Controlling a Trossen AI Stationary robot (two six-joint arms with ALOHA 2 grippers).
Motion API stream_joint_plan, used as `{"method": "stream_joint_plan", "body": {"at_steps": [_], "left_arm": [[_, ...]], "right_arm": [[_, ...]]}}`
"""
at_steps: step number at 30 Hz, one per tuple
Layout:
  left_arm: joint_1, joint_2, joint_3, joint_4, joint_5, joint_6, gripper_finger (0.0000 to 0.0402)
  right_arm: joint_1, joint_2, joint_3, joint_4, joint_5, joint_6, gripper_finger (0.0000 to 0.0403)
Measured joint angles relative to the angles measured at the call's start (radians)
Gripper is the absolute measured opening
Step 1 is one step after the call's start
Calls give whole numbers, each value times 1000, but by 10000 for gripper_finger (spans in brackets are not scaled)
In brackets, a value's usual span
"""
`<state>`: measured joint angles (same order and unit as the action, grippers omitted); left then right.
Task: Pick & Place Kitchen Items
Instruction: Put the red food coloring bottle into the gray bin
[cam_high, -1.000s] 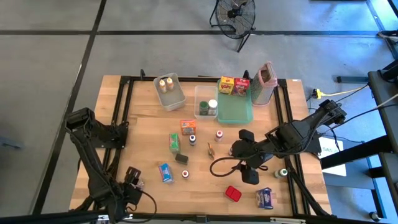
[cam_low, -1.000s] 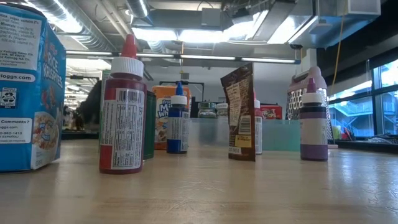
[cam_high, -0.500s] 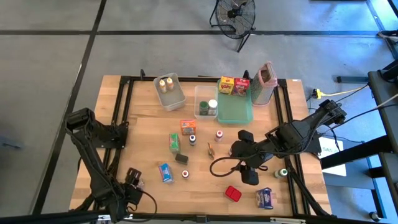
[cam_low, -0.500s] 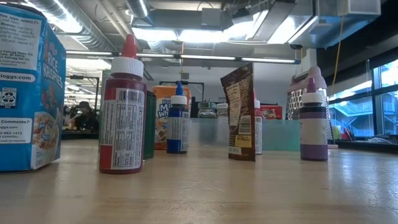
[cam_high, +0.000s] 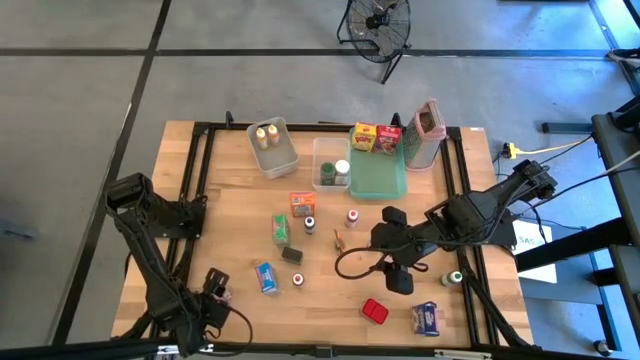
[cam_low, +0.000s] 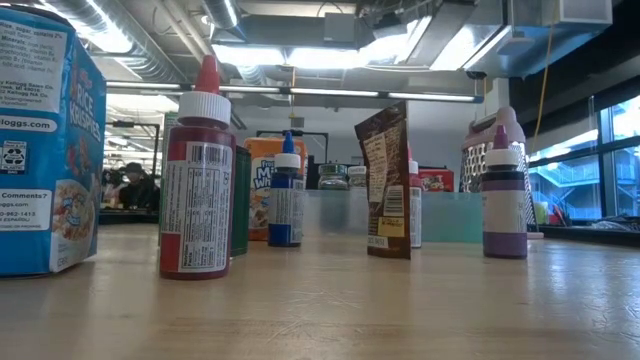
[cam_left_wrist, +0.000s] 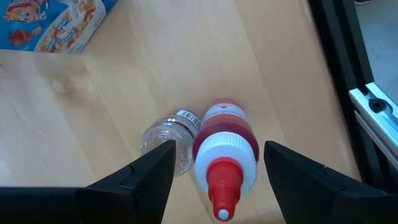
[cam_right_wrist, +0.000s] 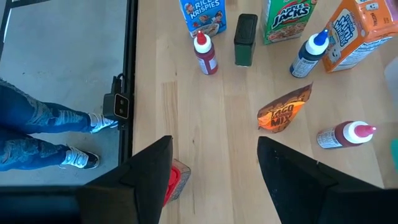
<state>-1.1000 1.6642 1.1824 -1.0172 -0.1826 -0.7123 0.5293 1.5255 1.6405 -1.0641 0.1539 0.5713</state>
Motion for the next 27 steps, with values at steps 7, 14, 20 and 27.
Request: {"method": "stream_joint_plan", "body": {"at_steps": [7, 14, 20, 27], "left_arm": [[0, 0, 0, 0, -2, 1, 218], [0, -2, 0, 0, -11, 1, 144], [-1, -3, 0, 2, -9, 1, 130], [0, -13, 0, 18, 10, -74, 129]], "right_arm": [[0, 0, 0, 0, 0, -6, 238], [0, 0, 0, 0, 0, -11, 238], [0, 0, 0, 0, 0, -15, 238], [0, 0, 0, -1, 2, -34, 238]]}}
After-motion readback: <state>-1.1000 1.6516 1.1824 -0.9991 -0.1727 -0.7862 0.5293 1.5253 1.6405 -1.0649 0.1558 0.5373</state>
